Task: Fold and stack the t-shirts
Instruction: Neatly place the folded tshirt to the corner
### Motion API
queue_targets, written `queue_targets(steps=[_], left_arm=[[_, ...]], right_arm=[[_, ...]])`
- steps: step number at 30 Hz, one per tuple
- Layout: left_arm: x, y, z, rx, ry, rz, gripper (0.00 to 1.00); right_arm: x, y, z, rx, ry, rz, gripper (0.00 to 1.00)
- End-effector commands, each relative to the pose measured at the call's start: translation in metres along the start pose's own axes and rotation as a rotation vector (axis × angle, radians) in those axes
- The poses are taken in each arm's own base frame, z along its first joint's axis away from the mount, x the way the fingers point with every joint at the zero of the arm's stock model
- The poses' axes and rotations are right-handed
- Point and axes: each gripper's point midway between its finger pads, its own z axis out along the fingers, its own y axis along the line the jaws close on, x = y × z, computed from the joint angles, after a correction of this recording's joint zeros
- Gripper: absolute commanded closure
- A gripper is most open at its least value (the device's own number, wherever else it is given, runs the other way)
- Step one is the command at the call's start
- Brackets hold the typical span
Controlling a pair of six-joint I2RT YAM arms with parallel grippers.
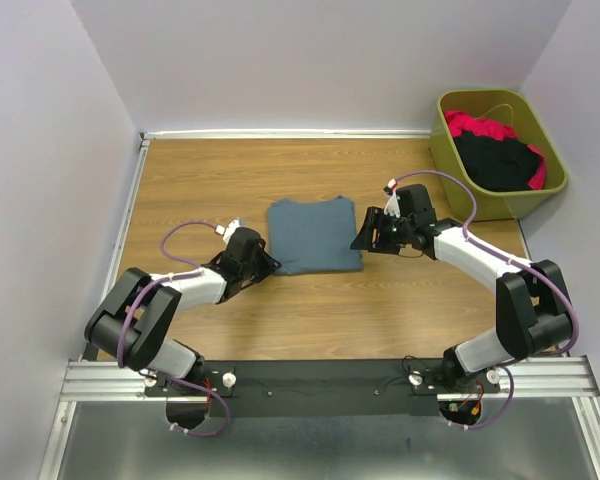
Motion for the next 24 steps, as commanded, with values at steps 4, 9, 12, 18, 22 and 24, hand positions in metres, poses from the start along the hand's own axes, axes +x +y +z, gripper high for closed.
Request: queue_targets(steps=[4, 9, 12, 18, 22, 24], left_arm=[[-0.022, 0.006, 0.014, -0.072, -0.07, 0.06, 1.0], [-0.069, 0.009, 0.023, -0.117, -0.133, 0.067, 1.0], [-0.112, 0.019, 0.029, -0.168, -0.194, 0.075, 1.0], [-0.191, 0.014, 0.05, -0.231, -0.257, 0.122, 1.0], [-0.246, 0.019, 0.057, -0.251, -0.322, 0.114, 1.0], [-0.275, 0.036, 0.056, -0.288, -0.342, 0.1, 1.0]], right_arm=[[-0.006, 0.004, -0.01, 0.008, -0.029, -0.049, 0.34], [-0.013, 0.002, -0.017, 0.034, -0.056, -0.082, 0.34], [-0.016, 0.0, -0.021, 0.053, -0.069, -0.104, 0.34], [-0.022, -0.008, -0.028, 0.112, -0.087, -0.13, 0.34], [-0.026, -0.01, -0.031, 0.143, -0.096, -0.143, 0.34], [-0.029, -0.012, -0.033, 0.157, -0.101, -0.146, 0.34]])
